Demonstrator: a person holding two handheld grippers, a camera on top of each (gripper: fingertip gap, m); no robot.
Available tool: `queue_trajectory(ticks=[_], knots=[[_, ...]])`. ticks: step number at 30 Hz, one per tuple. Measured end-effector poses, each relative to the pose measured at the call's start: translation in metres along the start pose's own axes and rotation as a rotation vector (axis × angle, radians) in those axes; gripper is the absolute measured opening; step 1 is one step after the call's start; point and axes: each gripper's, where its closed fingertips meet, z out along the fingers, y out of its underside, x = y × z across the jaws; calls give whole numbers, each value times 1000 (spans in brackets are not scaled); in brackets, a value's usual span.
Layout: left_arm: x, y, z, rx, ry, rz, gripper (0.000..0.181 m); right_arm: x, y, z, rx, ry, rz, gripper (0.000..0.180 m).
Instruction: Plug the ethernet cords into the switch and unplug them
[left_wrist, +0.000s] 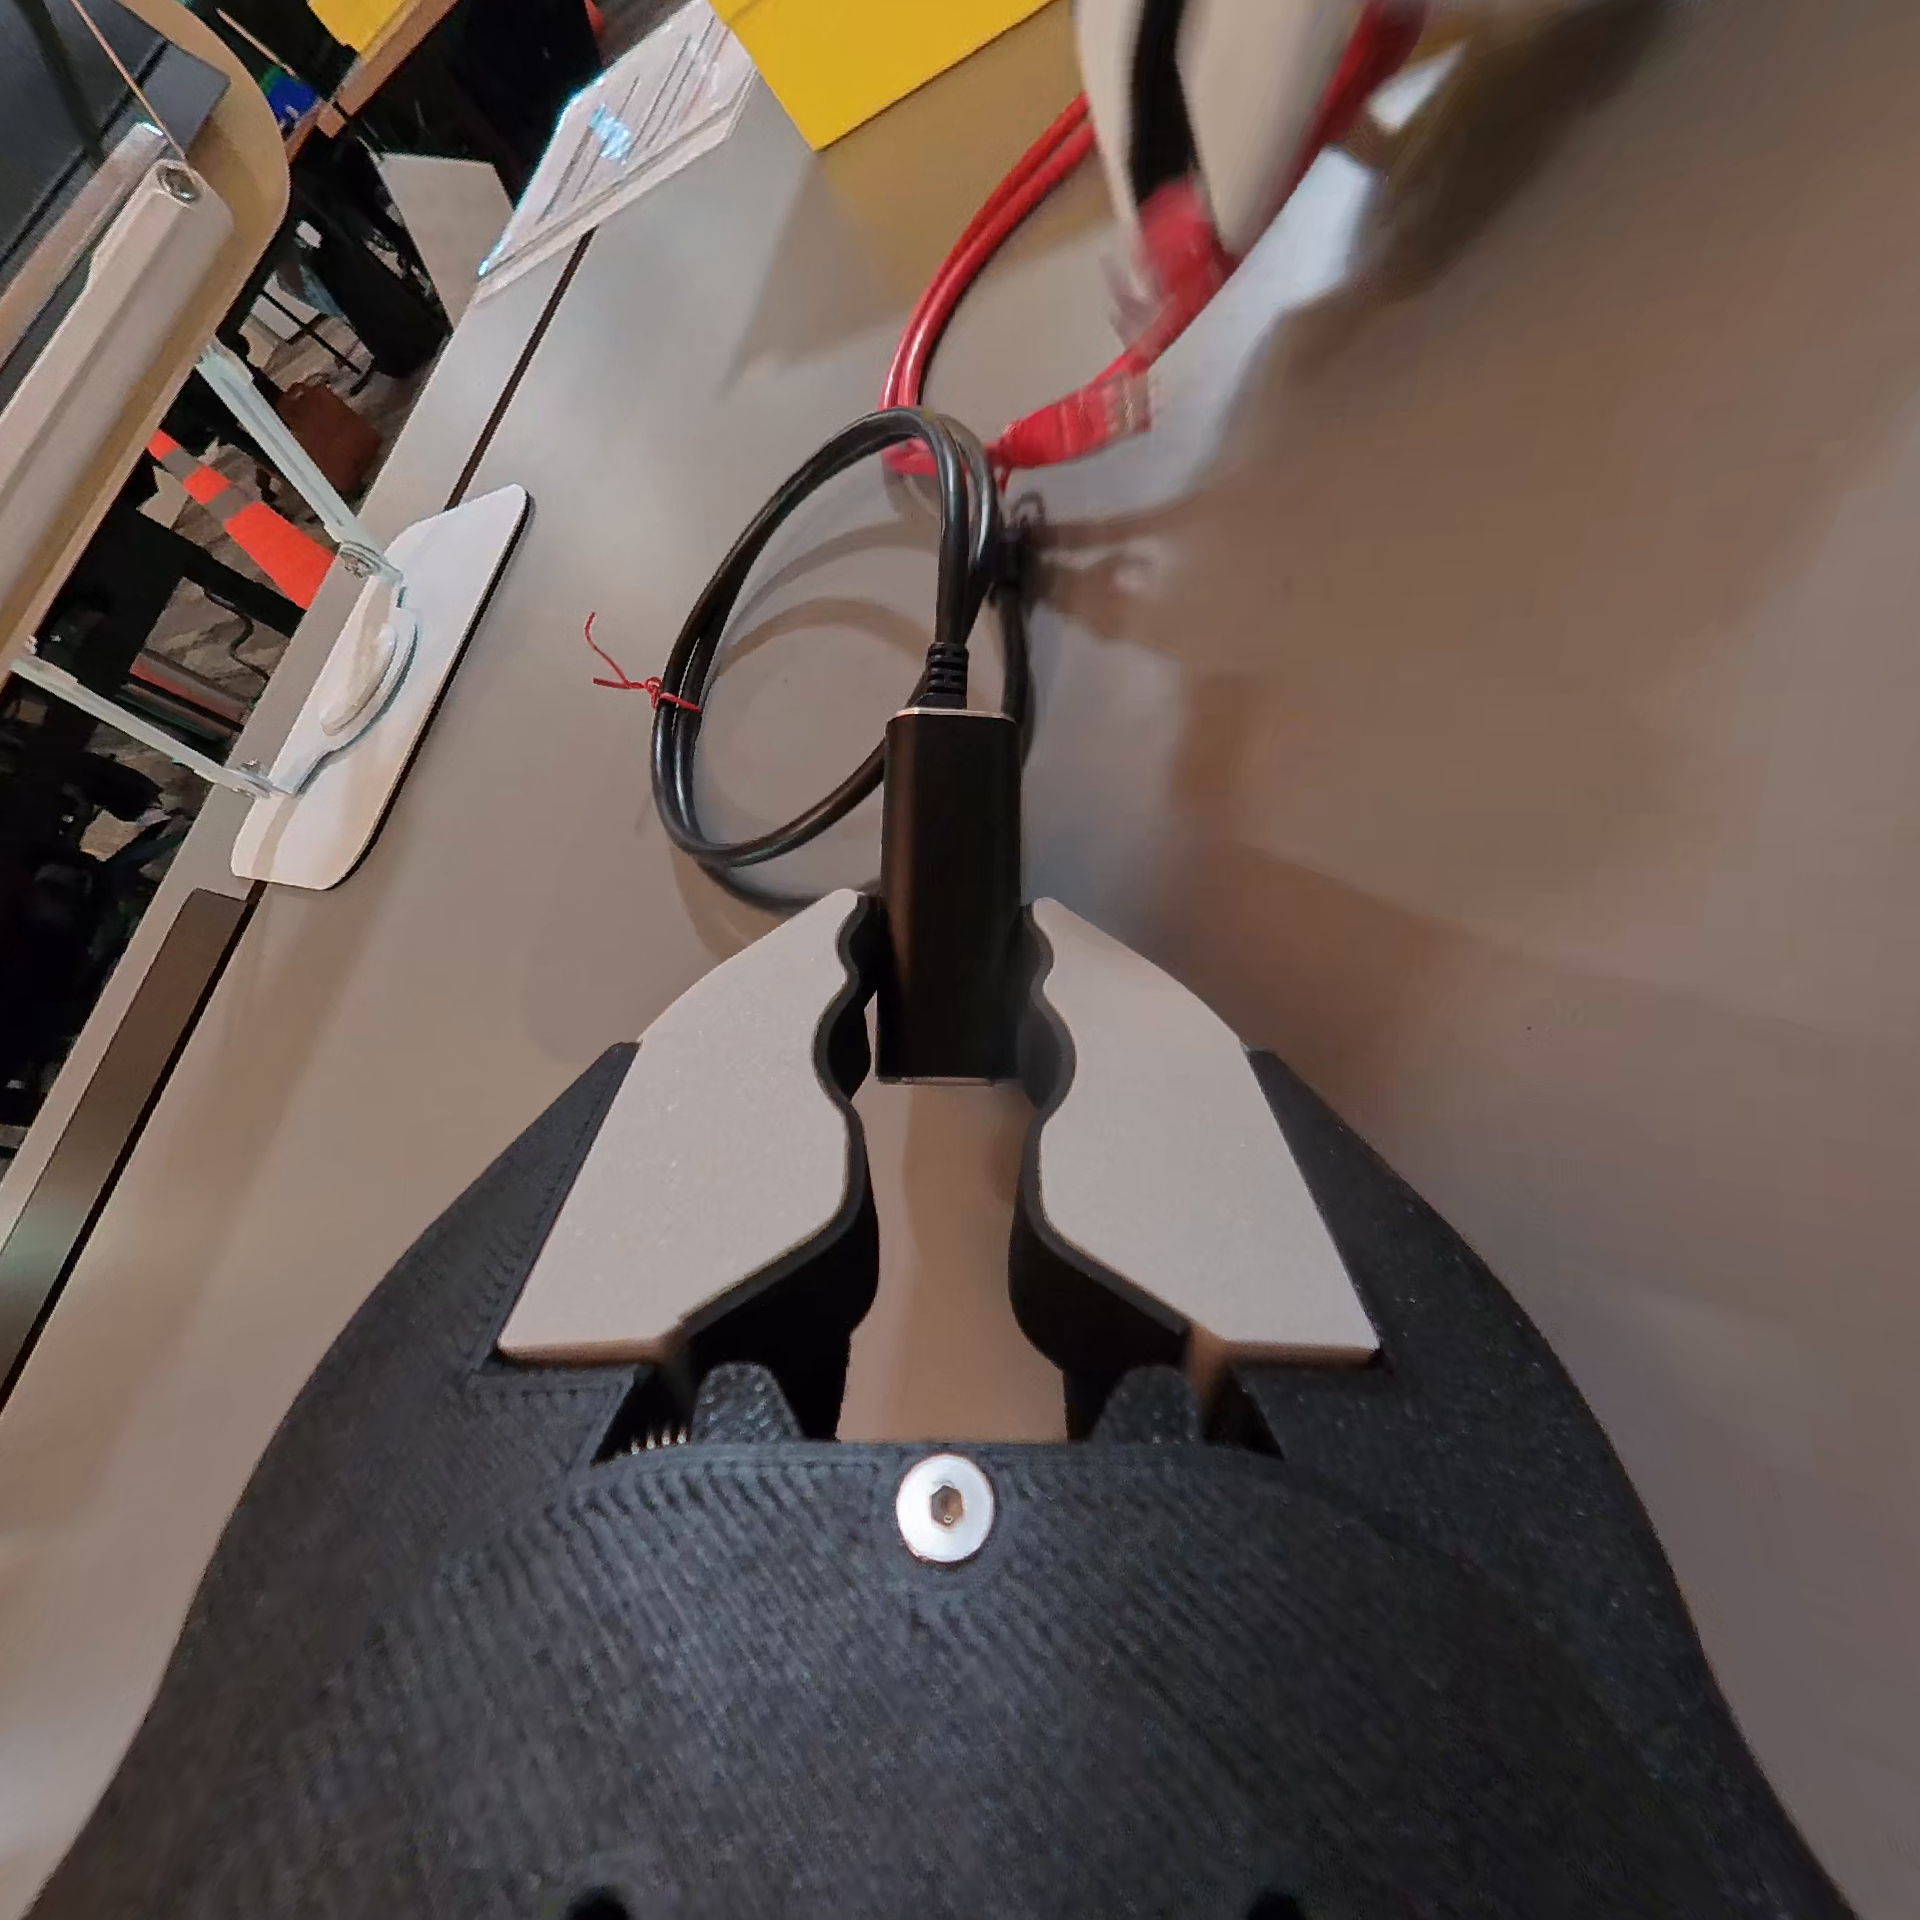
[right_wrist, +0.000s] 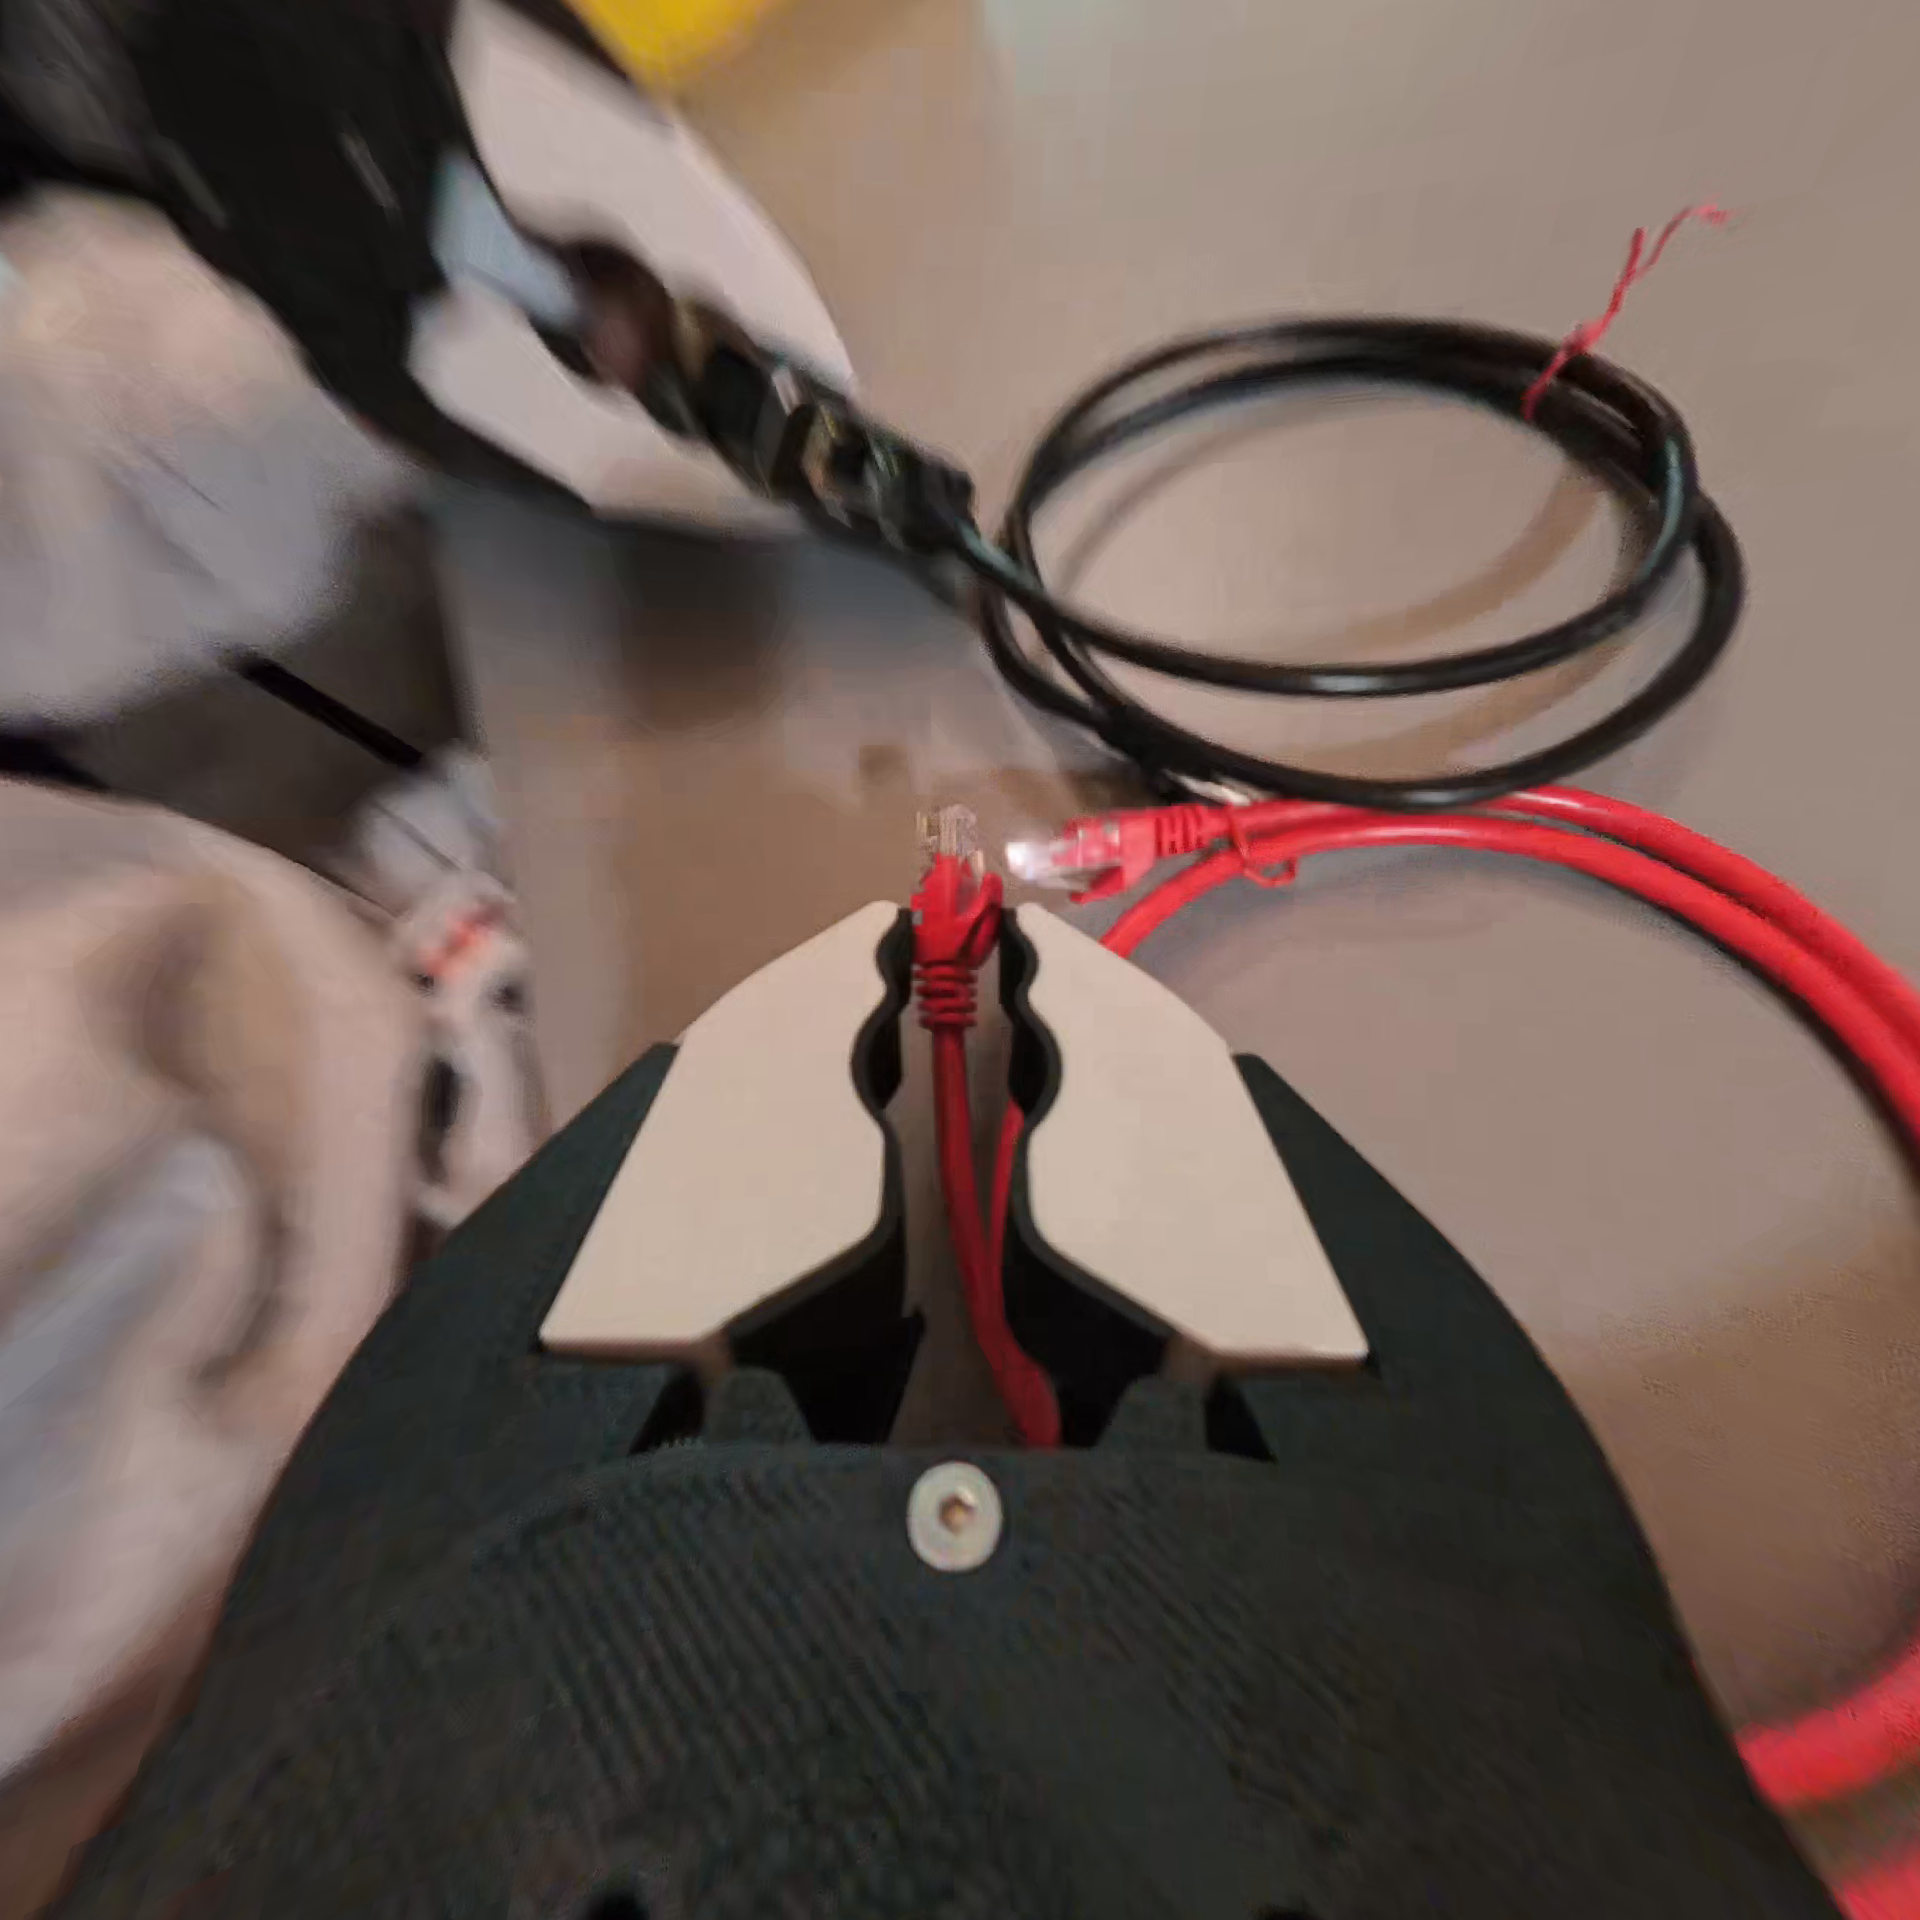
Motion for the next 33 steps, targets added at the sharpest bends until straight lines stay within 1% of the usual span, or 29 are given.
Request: queue_trajectory(ticks=[1,3,4,5,6,9,12,15,18,20,24,29,33], knots=[[0,0,0,2,2,2,25,-7,-13,-6,93,-96,104,16],[2,-2,1,7,6,8,25,-12,-38,-22,278,-268,315,16],[2,-2,1,9,9,10,25,-9,-45,-29,336,-308,393,16],[3,-3,2,11,11,11,25,-3,-45,-32,355,-292,428,16],[4,-5,2,17,14,12,25,1,-41,-31,342,-243,407,16],[6,-9,2,37,26,8,25,-9,-38,-24,264,-98,188,16],[10,-13,4,47,41,10,24,-29,-37,-10,150,74,-123,16],[14,-17,4,59,52,21,25,-36,-27,9,12,247,-399,16],[18,-23,3,90,68,42,25,-36,-13,22,-108,354,-596,16],[23,-30,1,126,87,61,25,-38,-7,28,-141,356,-628,16],[36,-35,1,141,146,96,25,-38,-4,28,-135,315,-623,16],[48,-43,-1,190,231,74,25,-44,1,23,-91,177,-579,16],[56,-49,-2,207,267,78,25,-46,2,17,-80,139,-563,16]])
